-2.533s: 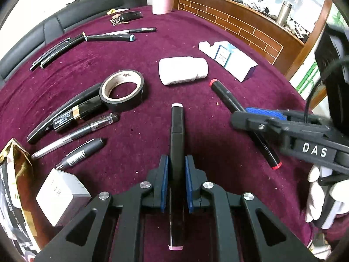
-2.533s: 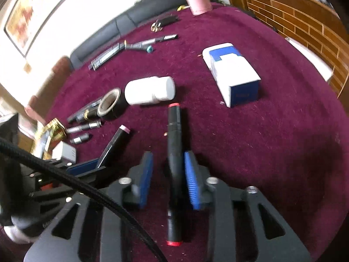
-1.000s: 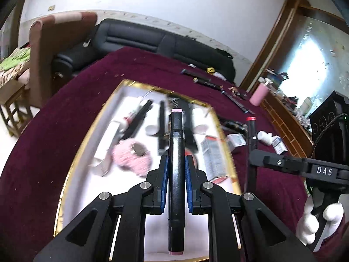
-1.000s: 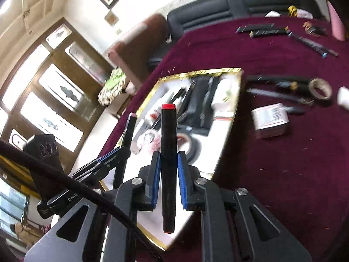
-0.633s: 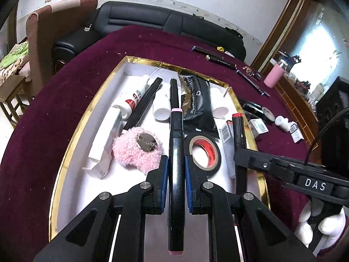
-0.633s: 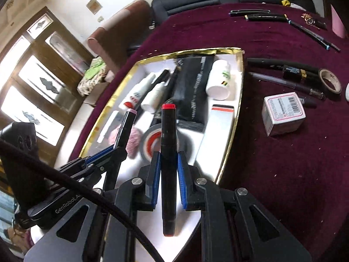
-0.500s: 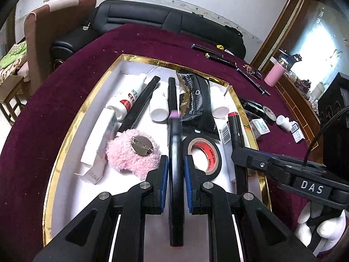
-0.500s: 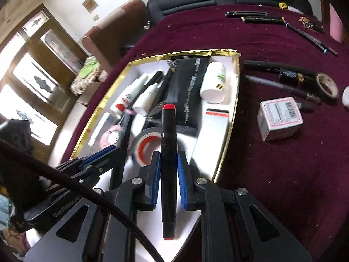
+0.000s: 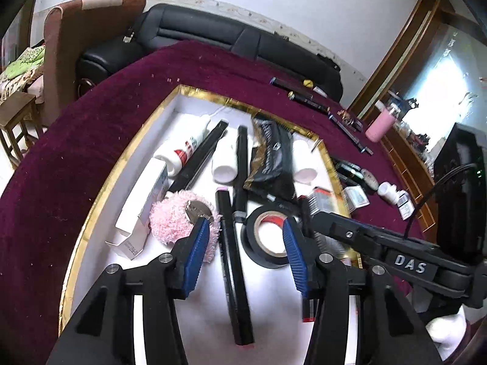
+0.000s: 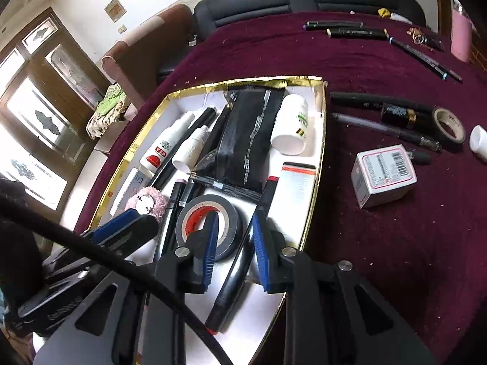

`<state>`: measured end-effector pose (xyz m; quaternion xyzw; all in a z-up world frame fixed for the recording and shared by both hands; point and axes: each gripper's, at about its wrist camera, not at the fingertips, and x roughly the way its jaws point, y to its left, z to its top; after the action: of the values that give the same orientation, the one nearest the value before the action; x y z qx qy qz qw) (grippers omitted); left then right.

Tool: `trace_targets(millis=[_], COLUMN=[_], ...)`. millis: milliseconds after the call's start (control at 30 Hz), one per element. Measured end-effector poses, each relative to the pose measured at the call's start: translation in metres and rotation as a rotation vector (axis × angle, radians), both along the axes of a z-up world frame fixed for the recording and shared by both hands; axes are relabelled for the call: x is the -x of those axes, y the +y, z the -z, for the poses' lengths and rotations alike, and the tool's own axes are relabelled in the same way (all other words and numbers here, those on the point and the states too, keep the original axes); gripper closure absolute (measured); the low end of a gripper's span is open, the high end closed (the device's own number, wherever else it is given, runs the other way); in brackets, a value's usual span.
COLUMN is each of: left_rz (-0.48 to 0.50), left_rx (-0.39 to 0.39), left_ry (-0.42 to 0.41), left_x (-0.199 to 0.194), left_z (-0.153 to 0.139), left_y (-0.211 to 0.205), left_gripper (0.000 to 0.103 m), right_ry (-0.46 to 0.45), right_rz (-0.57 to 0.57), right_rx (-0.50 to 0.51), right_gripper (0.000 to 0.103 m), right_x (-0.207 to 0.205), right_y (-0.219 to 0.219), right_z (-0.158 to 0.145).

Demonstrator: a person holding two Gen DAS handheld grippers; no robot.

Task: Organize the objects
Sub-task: 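Open both grippers to release the markers in the white box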

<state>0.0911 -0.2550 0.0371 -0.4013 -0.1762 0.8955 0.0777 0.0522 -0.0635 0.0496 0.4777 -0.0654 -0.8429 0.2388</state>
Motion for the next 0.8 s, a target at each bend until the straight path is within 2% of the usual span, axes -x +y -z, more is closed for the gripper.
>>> trace_targets(millis=[200, 267, 500, 633, 800], left_rz=[-0.019, -0.022, -0.027, -0.005, 0.056], left_rx=[0.036, 0.038, 0.08, 0.133, 0.167], left_ry=[0.08, 0.1, 0.155, 0.177, 0.185], left_x=[-0.016, -0.022, -0.038, -0.044, -0.046], left_z=[-0.022, -0.028, -0.047, -0.056, -0.065], left_y=[0.006, 0.009, 0.025, 0.045, 0.076], left_gripper=[0.031, 0.027, 0.027, 0.025, 0.025], right_ry=[0.113, 0.143, 0.252, 0.316, 0.357], right_rz=[0.014, 0.017, 0.055, 0.118, 0.192], right_rx=[-0.062, -0.08, -0.184, -0.237, -0.274], right_gripper=[0.069, 0.067, 0.066, 0.052, 0.047], right_x=[-0.018, -0.025, -0.047, -0.057, -0.064], right_y=[0.002, 0.004, 0.016, 0.035, 0.067], right_z=[-0.019, -0.023, -0.033, -0.039, -0.045])
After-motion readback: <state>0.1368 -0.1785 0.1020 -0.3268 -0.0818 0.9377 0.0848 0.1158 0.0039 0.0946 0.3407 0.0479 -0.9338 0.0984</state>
